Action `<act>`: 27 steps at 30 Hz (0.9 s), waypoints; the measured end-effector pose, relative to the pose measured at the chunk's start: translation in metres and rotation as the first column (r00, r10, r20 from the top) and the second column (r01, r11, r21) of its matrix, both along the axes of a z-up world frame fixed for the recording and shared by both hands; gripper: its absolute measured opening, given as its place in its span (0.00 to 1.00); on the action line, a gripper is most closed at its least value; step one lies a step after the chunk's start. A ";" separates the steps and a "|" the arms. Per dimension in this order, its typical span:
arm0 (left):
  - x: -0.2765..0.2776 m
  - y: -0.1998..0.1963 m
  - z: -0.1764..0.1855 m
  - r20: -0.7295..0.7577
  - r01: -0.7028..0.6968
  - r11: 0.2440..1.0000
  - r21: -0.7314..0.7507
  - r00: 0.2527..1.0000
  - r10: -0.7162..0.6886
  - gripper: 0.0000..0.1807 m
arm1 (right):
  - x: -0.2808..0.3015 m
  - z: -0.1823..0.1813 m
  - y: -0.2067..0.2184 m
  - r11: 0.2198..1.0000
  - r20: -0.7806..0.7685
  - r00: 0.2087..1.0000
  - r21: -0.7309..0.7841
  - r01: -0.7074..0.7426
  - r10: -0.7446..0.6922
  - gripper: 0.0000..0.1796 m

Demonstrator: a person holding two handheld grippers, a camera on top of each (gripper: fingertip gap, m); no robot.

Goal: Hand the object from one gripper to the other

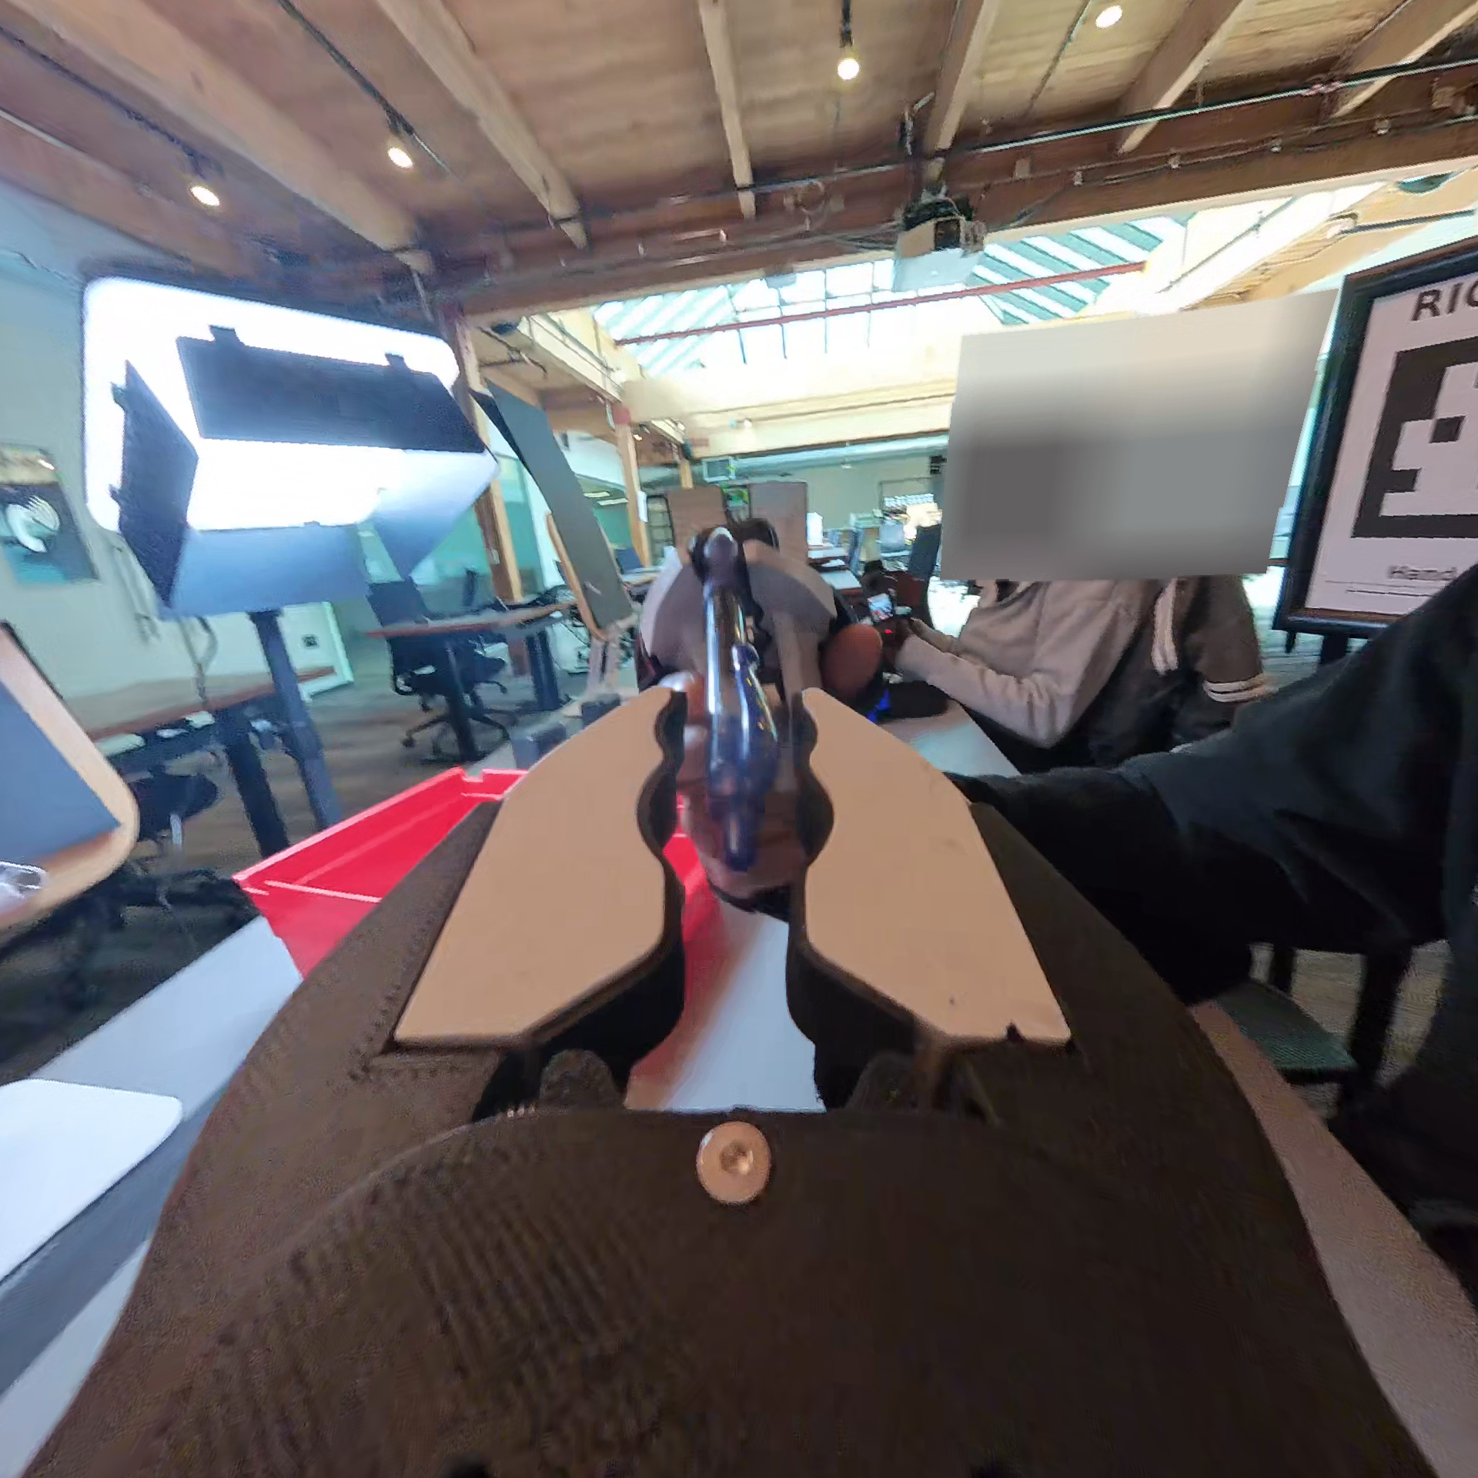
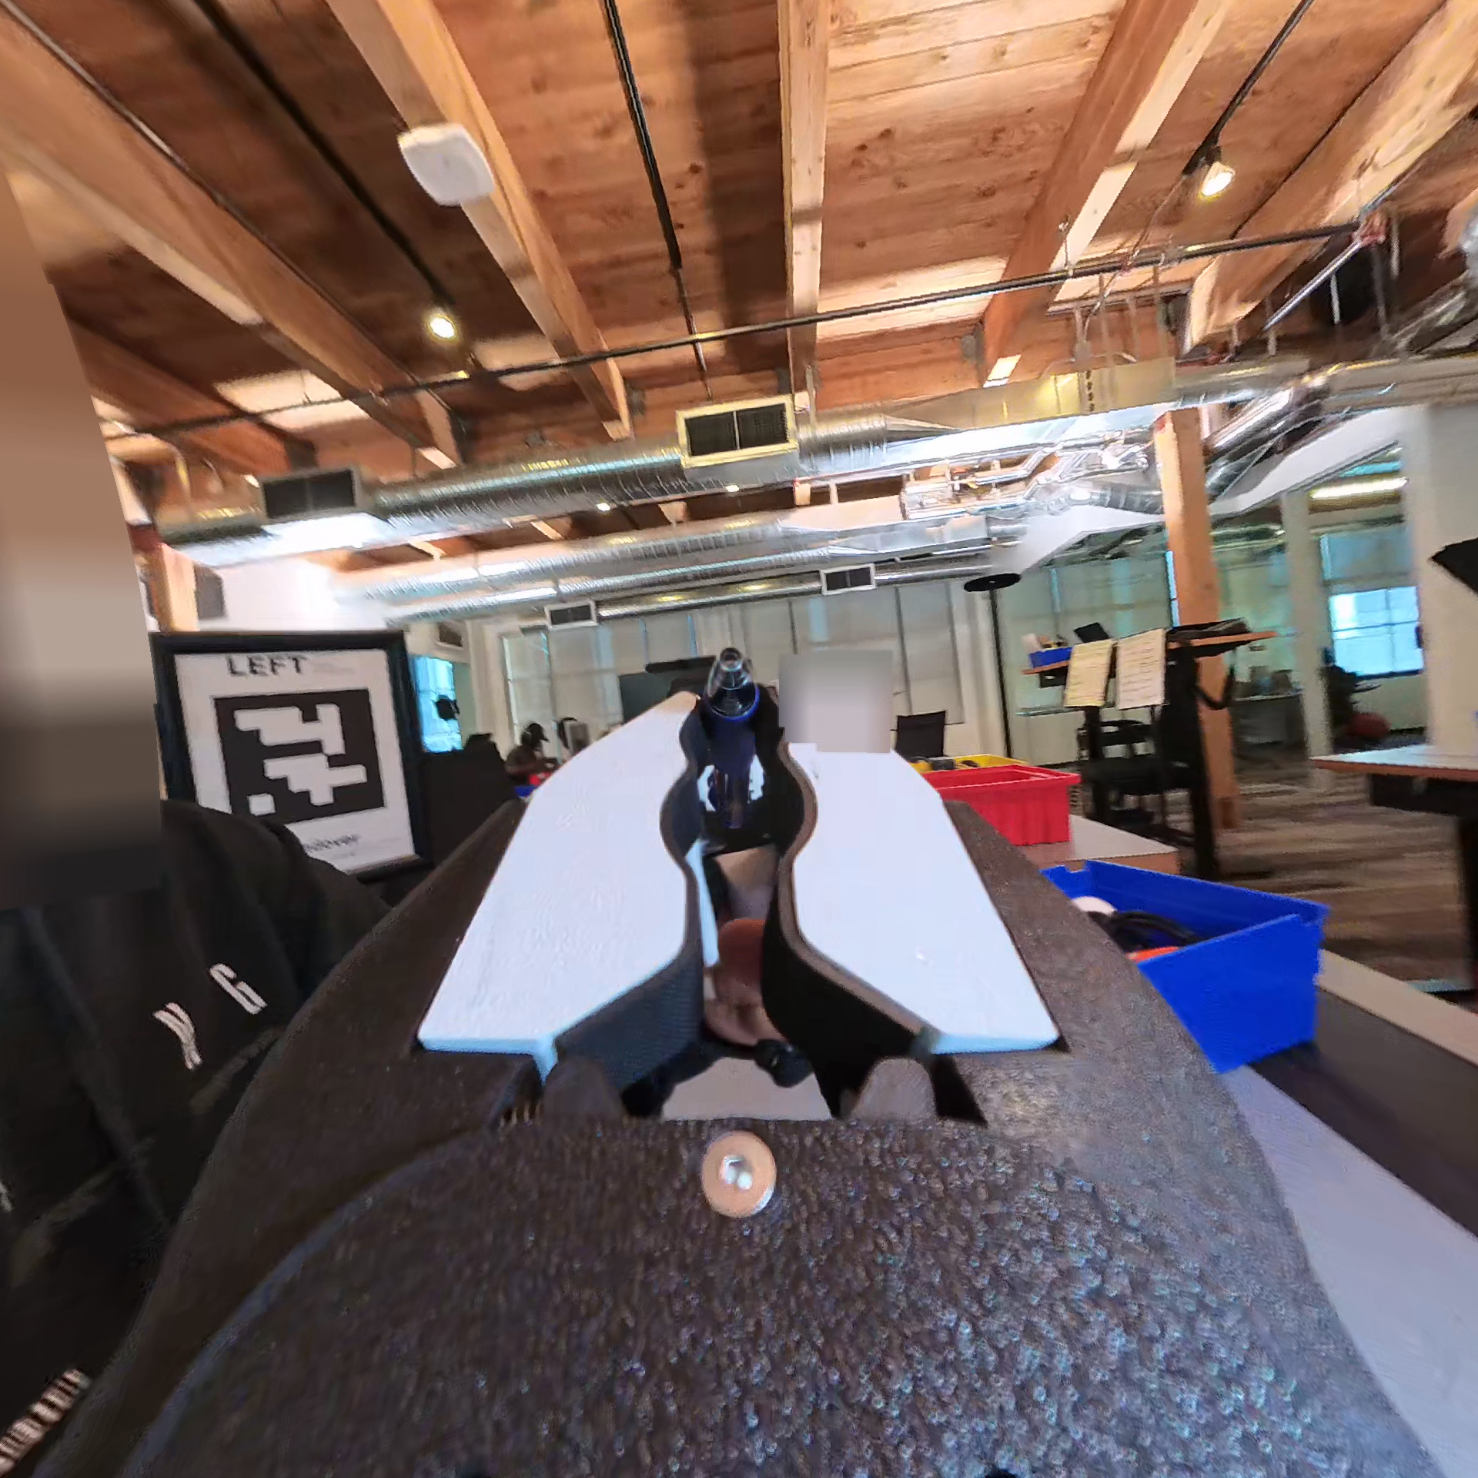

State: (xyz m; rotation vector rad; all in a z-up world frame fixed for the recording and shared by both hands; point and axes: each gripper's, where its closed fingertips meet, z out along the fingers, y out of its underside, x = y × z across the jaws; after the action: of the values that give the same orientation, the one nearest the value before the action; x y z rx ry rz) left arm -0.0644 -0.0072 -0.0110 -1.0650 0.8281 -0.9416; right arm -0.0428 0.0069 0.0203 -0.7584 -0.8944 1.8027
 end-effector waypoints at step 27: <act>-0.016 0.029 -0.050 -0.573 -0.298 0.951 0.082 0.766 0.289 0.06 | -0.044 -0.127 0.047 0.421 0.322 0.478 0.900 0.115 -0.817 0.07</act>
State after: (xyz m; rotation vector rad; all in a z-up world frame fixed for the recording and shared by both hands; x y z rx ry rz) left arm -0.0806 0.0215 -0.0611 -1.4804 1.1093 -0.3408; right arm -0.0866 0.0540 -0.1070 -1.0182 -1.6101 0.2627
